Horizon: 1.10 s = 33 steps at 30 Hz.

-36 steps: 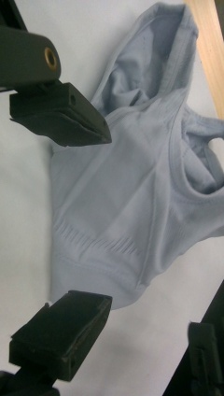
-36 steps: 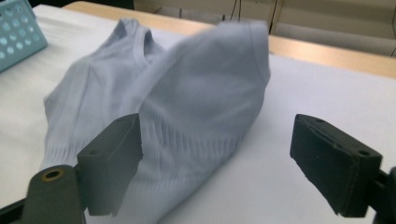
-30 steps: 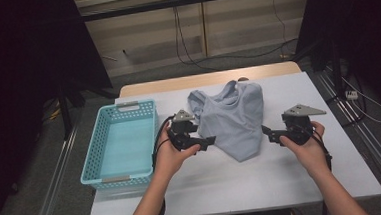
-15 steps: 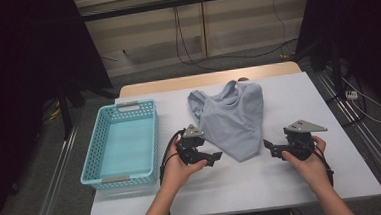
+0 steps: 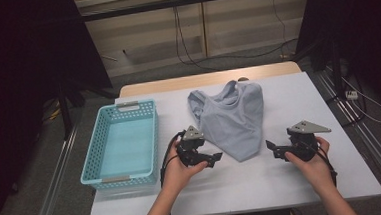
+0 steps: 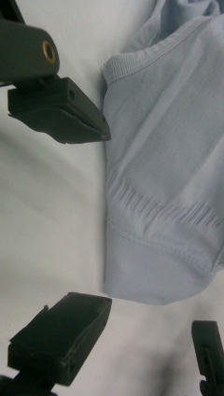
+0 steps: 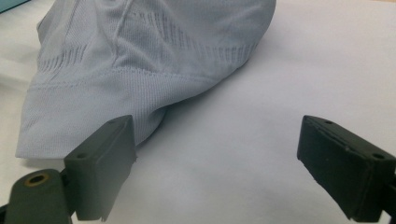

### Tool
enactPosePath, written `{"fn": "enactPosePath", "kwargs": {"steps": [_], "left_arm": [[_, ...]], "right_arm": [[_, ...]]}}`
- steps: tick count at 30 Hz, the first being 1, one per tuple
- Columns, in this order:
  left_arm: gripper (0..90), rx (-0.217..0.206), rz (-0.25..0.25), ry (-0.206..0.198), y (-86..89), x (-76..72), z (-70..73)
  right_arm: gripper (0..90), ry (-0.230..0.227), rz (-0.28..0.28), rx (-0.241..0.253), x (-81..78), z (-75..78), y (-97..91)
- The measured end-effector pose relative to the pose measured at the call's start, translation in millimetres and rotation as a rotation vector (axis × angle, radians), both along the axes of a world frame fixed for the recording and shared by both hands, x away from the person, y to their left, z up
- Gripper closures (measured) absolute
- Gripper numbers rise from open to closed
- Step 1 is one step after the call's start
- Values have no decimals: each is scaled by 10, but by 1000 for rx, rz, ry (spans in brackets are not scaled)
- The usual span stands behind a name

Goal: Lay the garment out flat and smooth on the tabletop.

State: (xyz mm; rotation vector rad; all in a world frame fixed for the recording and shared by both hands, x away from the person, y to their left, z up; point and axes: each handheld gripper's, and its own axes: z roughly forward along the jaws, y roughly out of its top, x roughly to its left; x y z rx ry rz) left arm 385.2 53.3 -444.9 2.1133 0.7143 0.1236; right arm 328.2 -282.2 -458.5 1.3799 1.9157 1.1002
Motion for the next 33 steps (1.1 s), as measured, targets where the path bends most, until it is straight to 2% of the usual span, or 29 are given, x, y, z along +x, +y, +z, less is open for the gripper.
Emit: {"fn": "enactPosePath", "kwargs": {"steps": [4, 6, 8, 10, 12, 16, 18, 22, 25, 30, 31, 33], "left_arm": [[198, 9, -18, -5, -63, 11, -16], [221, 18, -45, -6, -112, 15, -20], [240, 22, -57, -20, -181, 15, -29], [252, 22, -69, -17, -217, 18, -33], [259, 15, -88, 0, -335, 19, -55], [325, 38, -127, 2, -504, -1, -114], [325, 64, -131, -15, -555, -2, -141], [380, 85, -127, -25, -592, 9, -179], [482, 112, -123, -61, -585, 5, -191], [648, 110, -93, -49, -555, 22, -186], [692, 119, -84, -59, -556, 20, -185], [747, 140, -69, -54, -559, 18, -168]], "right_arm": [[104, -1, 4, 1, -17, 10, -4], [95, 2, 9, 5, -30, 6, -11], [92, 6, 9, 2, -53, -2, -22], [92, 9, 9, 0, -80, -7, -41], [92, 10, 2, -2, -110, -12, -63], [91, 5, -11, -3, -164, 1, -105], [91, 0, -15, -5, -179, 8, -120], [91, -4, -22, -4, -194, 7, -146], [91, -6, -25, -2, -190, 9, -160], [91, -6, -24, 1, -177, 15, -151], [92, -8, -21, 1, -169, 14, -141], [91, -7, -20, -1, -161, 12, -133]]}}
